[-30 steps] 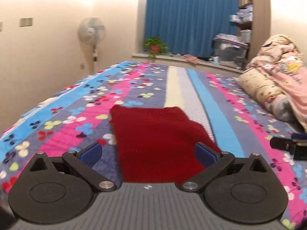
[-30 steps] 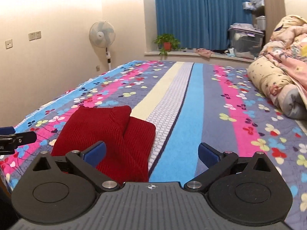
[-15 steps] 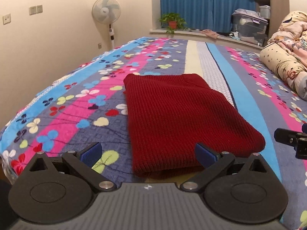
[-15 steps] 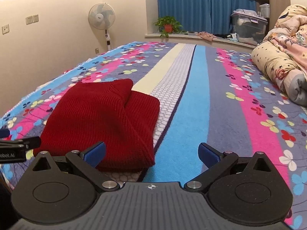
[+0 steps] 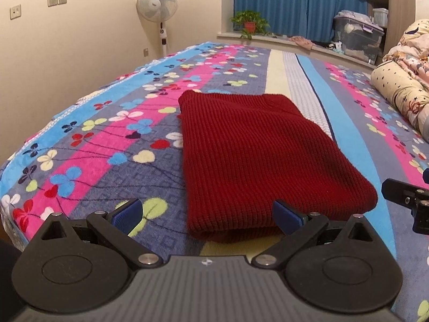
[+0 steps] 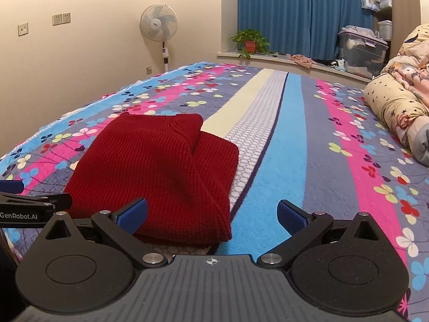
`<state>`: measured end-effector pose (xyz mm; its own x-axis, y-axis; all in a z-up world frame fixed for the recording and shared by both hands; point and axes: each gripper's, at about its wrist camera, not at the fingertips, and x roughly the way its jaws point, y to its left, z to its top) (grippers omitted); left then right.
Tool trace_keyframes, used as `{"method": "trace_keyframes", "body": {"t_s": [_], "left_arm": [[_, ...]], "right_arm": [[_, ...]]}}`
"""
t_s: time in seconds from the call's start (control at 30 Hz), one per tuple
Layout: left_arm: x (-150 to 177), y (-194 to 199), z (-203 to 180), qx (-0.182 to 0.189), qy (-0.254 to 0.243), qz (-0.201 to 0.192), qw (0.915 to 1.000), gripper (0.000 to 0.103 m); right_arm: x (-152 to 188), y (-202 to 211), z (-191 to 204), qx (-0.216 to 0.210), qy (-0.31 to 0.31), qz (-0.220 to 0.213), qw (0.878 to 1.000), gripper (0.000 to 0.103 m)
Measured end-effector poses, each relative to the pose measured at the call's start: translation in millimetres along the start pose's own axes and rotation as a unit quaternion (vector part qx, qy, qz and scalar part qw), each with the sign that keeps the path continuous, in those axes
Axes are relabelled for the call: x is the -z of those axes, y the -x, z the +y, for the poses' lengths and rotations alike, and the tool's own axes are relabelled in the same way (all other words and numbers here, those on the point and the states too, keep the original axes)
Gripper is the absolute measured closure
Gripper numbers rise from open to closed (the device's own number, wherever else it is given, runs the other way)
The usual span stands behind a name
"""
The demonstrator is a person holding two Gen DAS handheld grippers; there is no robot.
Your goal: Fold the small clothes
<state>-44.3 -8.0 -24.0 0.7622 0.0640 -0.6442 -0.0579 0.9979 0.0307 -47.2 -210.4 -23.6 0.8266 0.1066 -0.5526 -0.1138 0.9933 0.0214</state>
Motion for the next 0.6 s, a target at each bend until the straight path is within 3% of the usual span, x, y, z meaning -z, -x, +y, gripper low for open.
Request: {"method": "trace_keyframes", "body": {"t_s": [0.6], "left_arm": [[3.8,-6.1,-2.0,0.014,0.004,0.017,0.9997,0.0]], "right_arm": [[-0.1,-10.4,8.4,-0.007,0.012,0.009,1.0,0.001]]}}
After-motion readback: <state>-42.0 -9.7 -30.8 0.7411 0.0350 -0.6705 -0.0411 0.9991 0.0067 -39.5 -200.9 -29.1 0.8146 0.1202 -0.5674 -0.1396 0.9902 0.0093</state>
